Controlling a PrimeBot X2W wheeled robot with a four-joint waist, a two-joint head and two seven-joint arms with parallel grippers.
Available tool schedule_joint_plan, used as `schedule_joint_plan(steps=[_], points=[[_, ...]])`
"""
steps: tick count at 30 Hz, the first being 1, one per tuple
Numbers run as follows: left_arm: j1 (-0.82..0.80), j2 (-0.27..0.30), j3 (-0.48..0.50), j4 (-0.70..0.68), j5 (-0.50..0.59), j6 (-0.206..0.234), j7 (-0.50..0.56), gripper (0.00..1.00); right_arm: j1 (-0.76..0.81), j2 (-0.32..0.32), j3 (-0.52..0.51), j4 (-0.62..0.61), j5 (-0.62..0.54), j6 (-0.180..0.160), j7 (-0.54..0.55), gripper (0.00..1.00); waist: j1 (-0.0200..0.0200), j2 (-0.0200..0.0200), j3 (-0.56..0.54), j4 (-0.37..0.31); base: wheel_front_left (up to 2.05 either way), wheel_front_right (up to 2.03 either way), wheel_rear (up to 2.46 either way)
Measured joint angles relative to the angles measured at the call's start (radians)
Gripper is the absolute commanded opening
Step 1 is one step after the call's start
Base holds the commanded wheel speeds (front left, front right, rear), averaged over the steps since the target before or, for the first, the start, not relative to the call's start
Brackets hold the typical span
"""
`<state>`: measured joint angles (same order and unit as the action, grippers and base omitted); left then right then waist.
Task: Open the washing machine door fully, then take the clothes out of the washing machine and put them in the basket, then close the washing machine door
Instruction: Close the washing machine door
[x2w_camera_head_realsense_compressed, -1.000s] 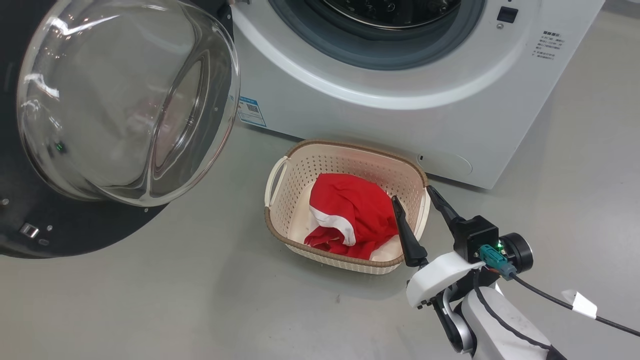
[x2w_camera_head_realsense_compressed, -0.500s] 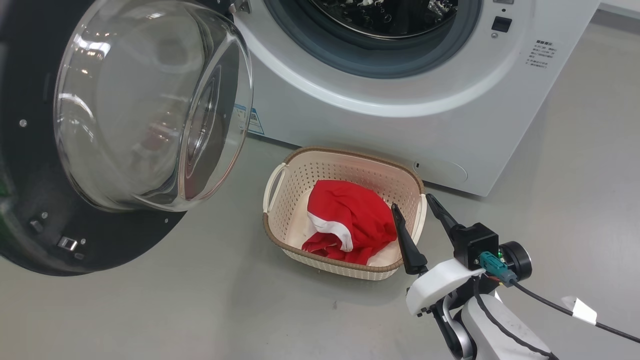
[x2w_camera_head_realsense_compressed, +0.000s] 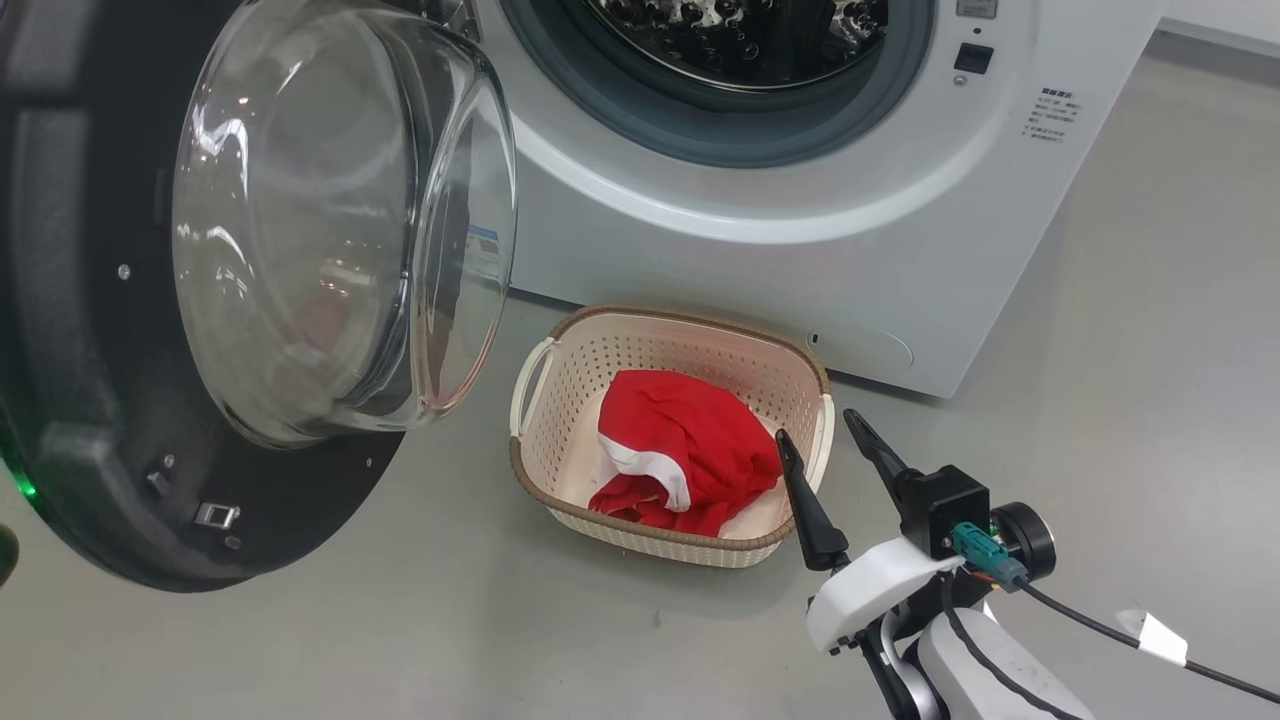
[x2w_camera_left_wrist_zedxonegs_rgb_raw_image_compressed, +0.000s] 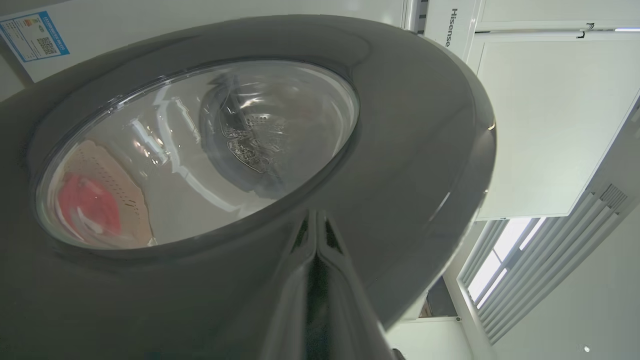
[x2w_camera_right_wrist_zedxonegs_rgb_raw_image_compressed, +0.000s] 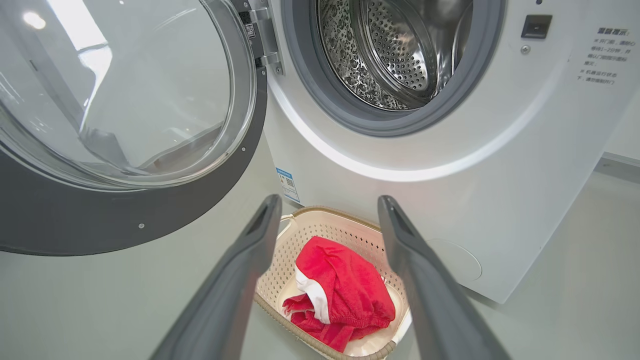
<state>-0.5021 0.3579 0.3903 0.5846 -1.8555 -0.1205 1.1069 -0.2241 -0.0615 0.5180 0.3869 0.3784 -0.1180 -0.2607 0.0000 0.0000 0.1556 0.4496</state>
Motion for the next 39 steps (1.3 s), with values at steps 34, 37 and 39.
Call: schedule_joint_plan(steps=[34,37,39], points=[[0.145,-0.258,0.010,-0.369,-0.068,0.000,0.136,0.00,0.009,0.001,0.009,-0.054,0.009,-0.001,0.000,1.00,0.0000,0.0000,0.031,-0.275,0.00,0.00,0.00],[0.144,-0.280,0.003,-0.388,-0.066,0.000,0.122,0.00,0.010,0.001,0.005,-0.058,0.009,-0.001,0.000,1.00,0.0000,0.0000,0.035,-0.305,0.00,0.00,0.00],[0.144,-0.283,-0.010,-0.409,-0.038,0.000,0.119,0.00,0.013,0.001,0.007,-0.063,0.010,-0.008,0.000,1.00,0.0000,0.0001,0.038,-0.325,0.00,0.00,0.00]])
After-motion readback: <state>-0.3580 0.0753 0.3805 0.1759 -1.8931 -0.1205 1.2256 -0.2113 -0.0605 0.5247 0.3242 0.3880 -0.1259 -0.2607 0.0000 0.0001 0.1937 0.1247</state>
